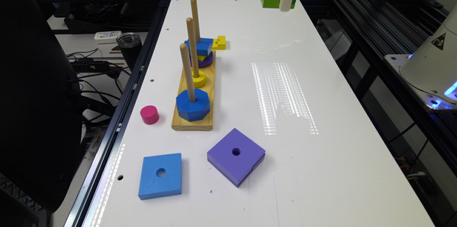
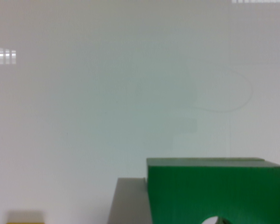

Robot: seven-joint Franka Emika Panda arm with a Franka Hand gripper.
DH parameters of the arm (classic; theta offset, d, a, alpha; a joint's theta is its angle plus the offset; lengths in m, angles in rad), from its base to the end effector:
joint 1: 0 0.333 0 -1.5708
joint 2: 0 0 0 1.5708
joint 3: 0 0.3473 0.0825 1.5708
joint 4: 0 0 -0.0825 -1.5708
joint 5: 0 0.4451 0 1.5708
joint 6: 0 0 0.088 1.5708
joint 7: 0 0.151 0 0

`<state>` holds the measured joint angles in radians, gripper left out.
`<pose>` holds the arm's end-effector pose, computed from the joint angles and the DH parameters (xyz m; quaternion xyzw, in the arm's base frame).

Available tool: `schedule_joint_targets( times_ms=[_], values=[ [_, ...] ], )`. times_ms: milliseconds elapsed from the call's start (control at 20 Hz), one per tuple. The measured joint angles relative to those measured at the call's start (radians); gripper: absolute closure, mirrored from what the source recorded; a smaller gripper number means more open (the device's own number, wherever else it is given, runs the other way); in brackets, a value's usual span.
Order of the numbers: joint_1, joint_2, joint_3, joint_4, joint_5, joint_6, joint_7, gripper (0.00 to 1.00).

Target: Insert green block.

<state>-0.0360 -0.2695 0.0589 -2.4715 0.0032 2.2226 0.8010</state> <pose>0.4861 0.0105 0.3443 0.9245 -0.3811 0.0119 0.0020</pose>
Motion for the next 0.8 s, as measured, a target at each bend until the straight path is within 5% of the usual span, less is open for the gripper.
schedule_joint_targets(
  times_ms=[800],
  values=[
    [0.0,-0.004,0.0,0.012,0.0009,-0.015,0.0,1.0]
  ],
)
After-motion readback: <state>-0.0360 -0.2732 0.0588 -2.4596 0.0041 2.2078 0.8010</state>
